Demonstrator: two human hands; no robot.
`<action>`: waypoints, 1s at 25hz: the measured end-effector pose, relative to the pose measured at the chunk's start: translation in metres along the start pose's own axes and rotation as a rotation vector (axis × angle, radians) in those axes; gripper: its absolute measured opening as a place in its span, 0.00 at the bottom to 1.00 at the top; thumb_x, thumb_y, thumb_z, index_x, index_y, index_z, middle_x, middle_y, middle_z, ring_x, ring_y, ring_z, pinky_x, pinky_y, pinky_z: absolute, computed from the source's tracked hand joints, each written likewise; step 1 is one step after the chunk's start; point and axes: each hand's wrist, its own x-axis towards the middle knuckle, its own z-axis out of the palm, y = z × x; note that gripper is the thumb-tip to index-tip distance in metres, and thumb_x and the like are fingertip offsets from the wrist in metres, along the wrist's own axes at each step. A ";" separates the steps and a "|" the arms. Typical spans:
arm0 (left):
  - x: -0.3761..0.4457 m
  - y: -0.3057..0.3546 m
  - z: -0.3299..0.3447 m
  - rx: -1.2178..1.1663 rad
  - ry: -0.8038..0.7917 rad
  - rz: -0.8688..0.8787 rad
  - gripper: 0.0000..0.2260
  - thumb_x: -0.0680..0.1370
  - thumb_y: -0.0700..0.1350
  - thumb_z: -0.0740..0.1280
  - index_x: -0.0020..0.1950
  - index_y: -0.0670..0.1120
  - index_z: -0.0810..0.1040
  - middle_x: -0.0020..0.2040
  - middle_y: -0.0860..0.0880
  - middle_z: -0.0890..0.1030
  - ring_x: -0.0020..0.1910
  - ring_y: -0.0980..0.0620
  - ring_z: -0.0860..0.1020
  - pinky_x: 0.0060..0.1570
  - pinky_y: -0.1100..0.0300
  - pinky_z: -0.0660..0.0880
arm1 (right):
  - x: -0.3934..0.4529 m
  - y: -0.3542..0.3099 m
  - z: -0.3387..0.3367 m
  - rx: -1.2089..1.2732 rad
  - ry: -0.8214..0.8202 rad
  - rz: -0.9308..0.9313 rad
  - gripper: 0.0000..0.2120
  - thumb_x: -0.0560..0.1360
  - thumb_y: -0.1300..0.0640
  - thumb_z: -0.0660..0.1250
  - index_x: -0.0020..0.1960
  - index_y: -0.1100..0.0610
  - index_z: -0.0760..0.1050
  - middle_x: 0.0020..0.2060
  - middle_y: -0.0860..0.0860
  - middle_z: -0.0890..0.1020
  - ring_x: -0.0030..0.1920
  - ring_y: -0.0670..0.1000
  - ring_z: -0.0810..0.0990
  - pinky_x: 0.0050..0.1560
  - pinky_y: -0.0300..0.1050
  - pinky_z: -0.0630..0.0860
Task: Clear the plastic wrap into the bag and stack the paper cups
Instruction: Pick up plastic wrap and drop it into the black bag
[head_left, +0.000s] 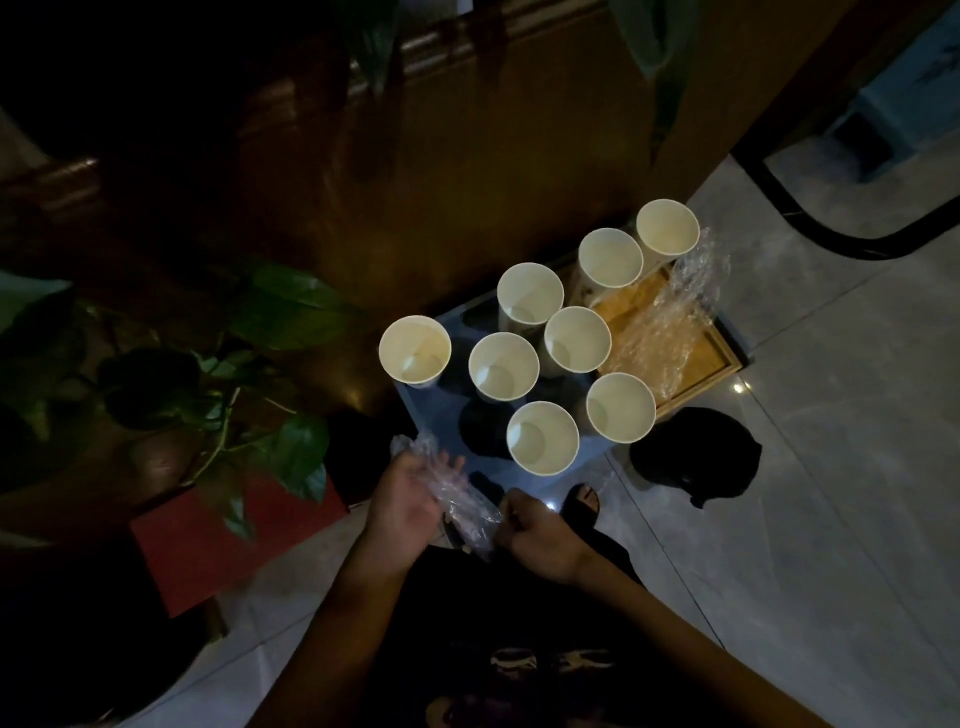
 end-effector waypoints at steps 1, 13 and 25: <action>-0.002 0.000 -0.001 -0.044 0.003 0.003 0.08 0.77 0.38 0.58 0.43 0.43 0.75 0.36 0.45 0.77 0.37 0.47 0.77 0.51 0.47 0.74 | -0.001 -0.002 0.000 0.041 0.014 -0.032 0.09 0.74 0.66 0.65 0.45 0.53 0.70 0.43 0.55 0.78 0.47 0.52 0.76 0.56 0.56 0.75; -0.032 -0.003 0.001 -0.042 -0.122 0.068 0.21 0.77 0.50 0.63 0.24 0.49 0.68 0.22 0.50 0.65 0.22 0.53 0.66 0.44 0.52 0.71 | -0.026 -0.025 0.002 0.164 -0.045 -0.151 0.11 0.78 0.44 0.67 0.44 0.50 0.79 0.38 0.44 0.81 0.40 0.37 0.78 0.45 0.42 0.76; -0.060 -0.043 0.023 0.067 -0.188 -0.090 0.29 0.78 0.64 0.61 0.24 0.47 0.62 0.19 0.49 0.59 0.21 0.52 0.58 0.33 0.54 0.67 | -0.094 -0.020 -0.021 0.237 -0.154 -0.115 0.14 0.84 0.49 0.60 0.42 0.41 0.77 0.38 0.43 0.80 0.41 0.36 0.77 0.49 0.30 0.71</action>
